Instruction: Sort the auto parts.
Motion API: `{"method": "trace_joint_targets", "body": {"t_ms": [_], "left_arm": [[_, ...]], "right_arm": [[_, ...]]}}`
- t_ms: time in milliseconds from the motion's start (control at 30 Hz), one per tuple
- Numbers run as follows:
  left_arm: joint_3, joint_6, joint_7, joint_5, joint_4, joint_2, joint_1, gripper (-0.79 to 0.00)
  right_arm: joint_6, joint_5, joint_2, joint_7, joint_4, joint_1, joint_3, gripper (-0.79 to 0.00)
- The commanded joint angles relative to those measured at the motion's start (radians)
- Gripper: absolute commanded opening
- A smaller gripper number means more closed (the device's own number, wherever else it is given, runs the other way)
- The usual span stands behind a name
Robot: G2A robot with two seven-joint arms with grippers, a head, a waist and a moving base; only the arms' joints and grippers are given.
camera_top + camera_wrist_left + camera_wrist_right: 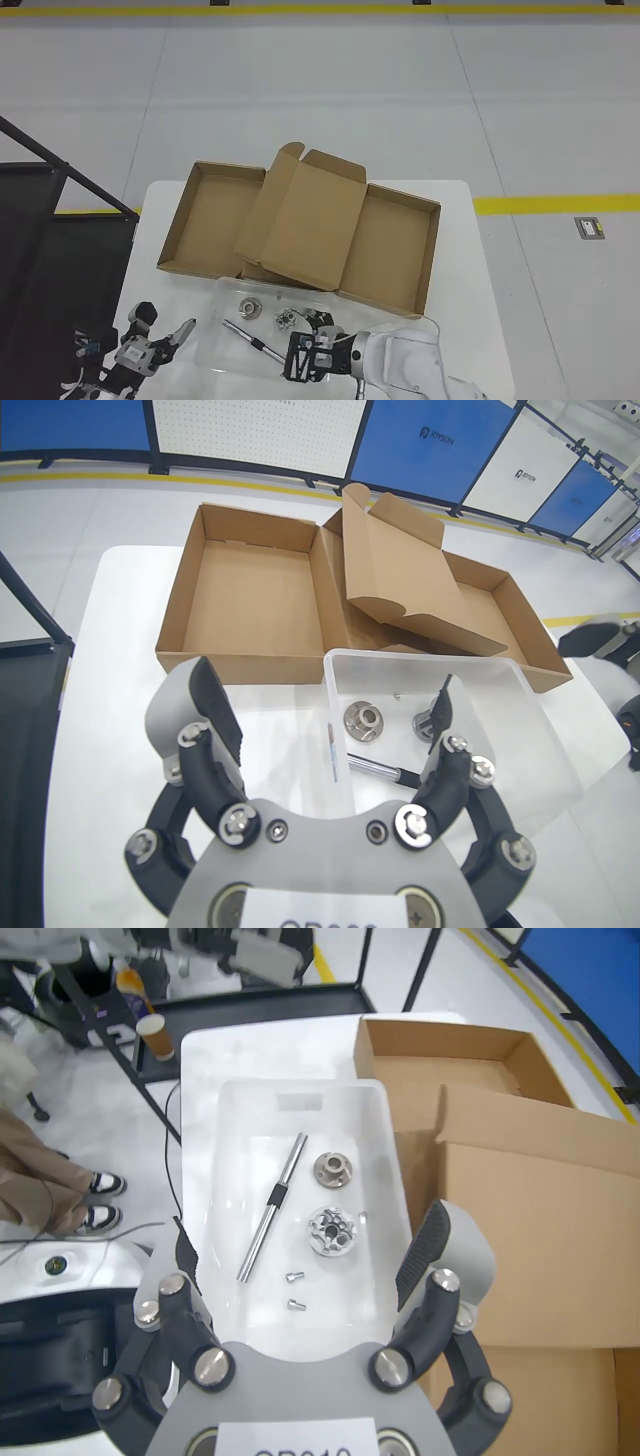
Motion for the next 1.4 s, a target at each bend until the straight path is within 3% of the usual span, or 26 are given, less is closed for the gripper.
{"method": "trace_joint_targets", "body": {"t_ms": [0, 433, 667, 967, 1367], "left_arm": [[0.0, 0.001, 0.001, 0.001, 0.0, 0.0, 0.0, 0.0], [0.0, 0.001, 0.001, 0.001, 0.0, 0.0, 0.0, 0.0], [0.0, 0.001, 0.001, 0.001, 0.0, 0.0, 0.0, 0.0], [0.0, 0.001, 0.001, 0.001, 0.0, 0.0, 0.0, 0.0], [0.0, 0.001, 0.001, 0.001, 0.0, 0.0, 0.0, 0.0]], "right_arm": [[0.001, 0.001, 0.001, -0.012, -0.003, -0.006, 0.009, 0.0], [0.01, -0.034, -0.008, 0.012, 0.009, 0.018, -0.026, 0.0], [0.043, -0.039, -0.068, 0.189, 0.106, 0.156, -0.169, 0.0], [0.091, 0.038, -0.162, 0.306, 0.322, 0.312, -0.291, 0.0], [0.113, 0.113, -0.257, 0.303, 0.558, 0.427, -0.353, 0.0]]}}
